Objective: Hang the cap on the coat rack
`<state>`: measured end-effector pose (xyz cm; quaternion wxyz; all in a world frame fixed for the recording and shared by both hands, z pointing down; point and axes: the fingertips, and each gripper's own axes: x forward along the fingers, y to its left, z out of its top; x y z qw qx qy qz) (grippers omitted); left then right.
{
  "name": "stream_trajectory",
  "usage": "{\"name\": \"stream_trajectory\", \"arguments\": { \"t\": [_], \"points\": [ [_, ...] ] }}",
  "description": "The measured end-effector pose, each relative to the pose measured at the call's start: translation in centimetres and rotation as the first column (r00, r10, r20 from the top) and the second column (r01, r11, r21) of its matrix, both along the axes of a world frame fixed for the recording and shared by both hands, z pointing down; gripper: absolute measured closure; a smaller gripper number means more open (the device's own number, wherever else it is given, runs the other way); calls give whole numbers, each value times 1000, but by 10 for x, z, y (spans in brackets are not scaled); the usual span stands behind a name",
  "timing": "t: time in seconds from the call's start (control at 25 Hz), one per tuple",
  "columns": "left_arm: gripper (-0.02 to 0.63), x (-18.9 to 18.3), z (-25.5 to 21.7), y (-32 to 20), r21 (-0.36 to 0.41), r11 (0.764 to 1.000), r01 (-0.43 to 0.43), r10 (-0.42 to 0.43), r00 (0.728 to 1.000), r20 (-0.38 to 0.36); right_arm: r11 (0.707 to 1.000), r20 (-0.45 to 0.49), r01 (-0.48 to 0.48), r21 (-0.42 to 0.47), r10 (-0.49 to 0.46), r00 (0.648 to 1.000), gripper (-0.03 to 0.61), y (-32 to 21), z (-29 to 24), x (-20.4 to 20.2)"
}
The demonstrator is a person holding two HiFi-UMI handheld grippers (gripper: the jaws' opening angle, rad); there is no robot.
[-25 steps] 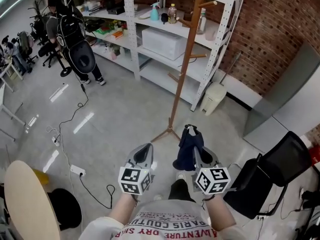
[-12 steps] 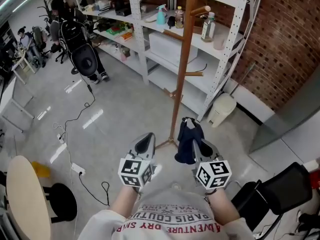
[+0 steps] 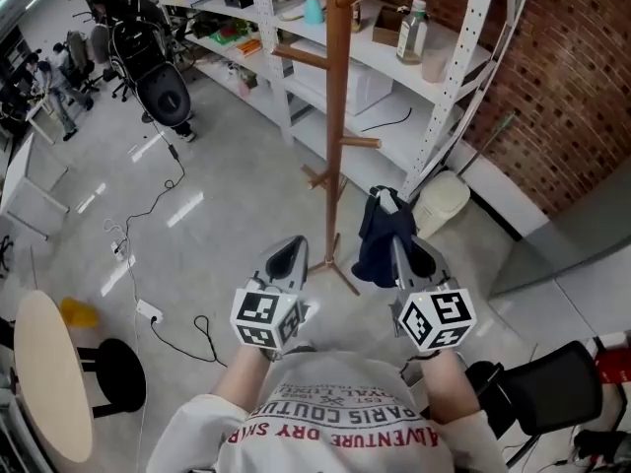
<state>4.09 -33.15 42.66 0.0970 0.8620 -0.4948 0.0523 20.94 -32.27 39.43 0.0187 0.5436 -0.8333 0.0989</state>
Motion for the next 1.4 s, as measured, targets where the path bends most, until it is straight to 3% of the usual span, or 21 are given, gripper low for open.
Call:
{"name": "stream_trajectory", "arguments": {
  "t": [0.24, 0.6, 1.4],
  "points": [
    [607, 9, -1, -22, 6, 1000, -19, 19, 1000, 2, 997, -17, -4, 78, 5, 1000, 560, -29, -32, 8],
    [607, -11, -9, -55, 11, 1000, -9, 9, 1000, -2, 990, -35, 11, 140, -6, 999, 560, -67, -72, -10],
    [607, -55, 17, -59, -72, 997, 12, -12, 1000, -7, 1000, -27, -26, -12, 25, 999, 560, -115, -7, -49]
  ]
}}
